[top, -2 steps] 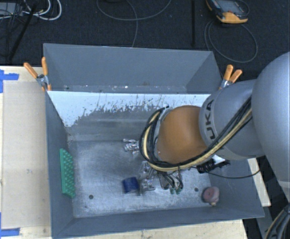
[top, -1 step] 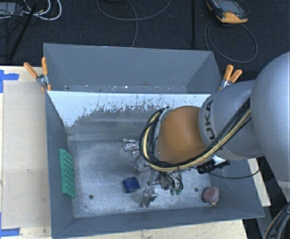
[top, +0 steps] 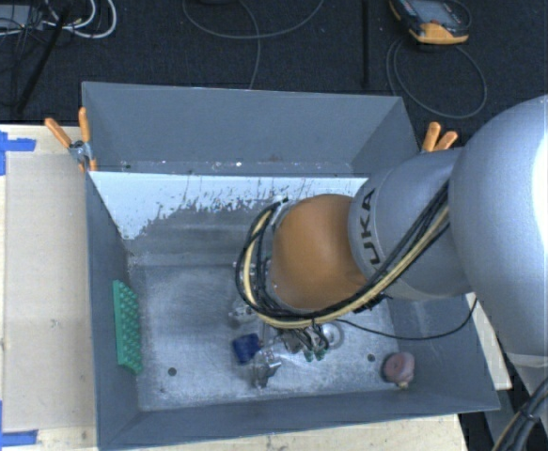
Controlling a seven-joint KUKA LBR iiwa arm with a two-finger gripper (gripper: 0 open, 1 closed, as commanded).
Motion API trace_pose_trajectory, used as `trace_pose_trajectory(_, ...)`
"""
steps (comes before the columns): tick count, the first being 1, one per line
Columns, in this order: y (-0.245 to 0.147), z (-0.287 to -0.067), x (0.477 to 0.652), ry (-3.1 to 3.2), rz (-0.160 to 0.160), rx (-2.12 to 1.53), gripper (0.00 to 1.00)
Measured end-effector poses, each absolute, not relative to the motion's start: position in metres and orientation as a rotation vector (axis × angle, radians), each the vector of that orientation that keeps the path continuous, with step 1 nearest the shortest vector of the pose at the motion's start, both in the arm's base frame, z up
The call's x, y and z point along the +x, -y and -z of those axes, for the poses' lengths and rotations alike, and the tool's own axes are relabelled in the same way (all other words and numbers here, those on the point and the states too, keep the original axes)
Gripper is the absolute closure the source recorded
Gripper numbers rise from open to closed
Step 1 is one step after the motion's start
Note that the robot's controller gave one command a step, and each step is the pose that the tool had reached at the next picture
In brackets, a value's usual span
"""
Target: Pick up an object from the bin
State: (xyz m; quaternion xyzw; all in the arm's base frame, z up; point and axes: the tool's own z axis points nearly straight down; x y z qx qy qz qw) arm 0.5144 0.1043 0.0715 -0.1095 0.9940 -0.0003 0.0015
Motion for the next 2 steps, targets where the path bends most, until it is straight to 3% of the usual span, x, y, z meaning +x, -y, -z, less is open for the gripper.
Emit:
trace_pose_trajectory(1,-0.105,-0.074,0.515,-3.122,-0.002,-0.341,1.00)
trace_pose_trajectory(2,-0.128,-0.233,0.506,-3.007,-0.001,-0.889,1.00)
